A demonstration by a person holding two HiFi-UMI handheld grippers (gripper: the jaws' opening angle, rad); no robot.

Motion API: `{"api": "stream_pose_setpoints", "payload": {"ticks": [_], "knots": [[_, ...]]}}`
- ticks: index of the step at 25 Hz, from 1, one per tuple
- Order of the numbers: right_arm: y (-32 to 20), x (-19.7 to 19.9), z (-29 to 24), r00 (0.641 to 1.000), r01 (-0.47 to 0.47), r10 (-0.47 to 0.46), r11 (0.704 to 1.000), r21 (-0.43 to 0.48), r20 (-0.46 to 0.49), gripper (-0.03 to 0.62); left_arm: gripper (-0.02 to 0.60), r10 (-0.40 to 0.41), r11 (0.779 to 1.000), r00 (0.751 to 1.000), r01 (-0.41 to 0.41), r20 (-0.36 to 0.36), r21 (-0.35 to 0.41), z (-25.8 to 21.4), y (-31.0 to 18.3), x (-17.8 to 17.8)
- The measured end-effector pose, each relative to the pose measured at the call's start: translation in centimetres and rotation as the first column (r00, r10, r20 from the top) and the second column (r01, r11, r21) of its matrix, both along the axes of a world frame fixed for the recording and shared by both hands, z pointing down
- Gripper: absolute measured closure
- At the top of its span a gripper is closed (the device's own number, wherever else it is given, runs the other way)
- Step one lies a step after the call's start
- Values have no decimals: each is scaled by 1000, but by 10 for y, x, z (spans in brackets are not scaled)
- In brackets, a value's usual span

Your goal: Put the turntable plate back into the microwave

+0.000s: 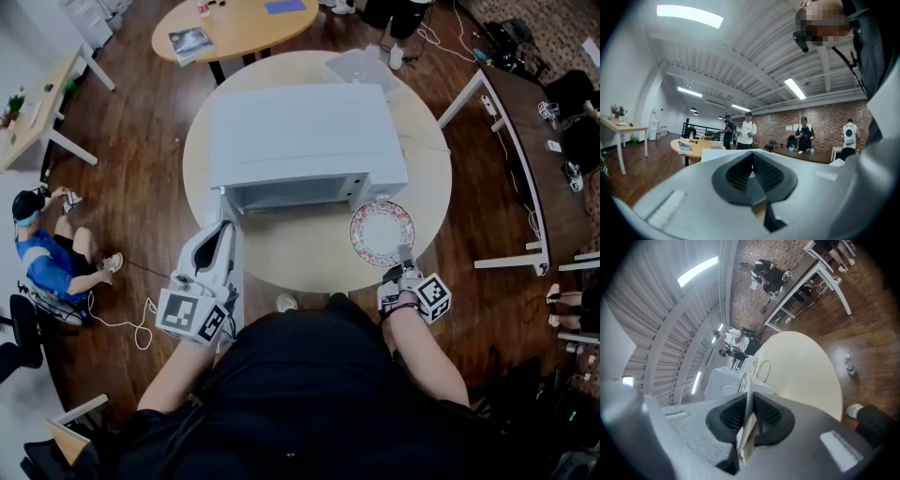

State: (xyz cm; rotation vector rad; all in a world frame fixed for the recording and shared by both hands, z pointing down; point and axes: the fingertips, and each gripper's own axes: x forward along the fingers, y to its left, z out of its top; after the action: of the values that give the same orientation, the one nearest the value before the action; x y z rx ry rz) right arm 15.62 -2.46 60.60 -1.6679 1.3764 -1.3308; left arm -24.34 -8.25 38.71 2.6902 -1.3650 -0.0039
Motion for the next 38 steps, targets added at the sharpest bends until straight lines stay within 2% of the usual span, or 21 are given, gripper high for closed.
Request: {"api": "stream_pose_setpoints", "payload": {"ticks": [22,38], "knots": [[-18,-59,1,992,117,-118,993,14,42,574,577,16,1000,1000,-16,-14,1,-5,8,-1],[-54,-120,3,966,254,-256,966,42,43,574,578,13,999,999,-14,37,31,1,20,-11]]}}
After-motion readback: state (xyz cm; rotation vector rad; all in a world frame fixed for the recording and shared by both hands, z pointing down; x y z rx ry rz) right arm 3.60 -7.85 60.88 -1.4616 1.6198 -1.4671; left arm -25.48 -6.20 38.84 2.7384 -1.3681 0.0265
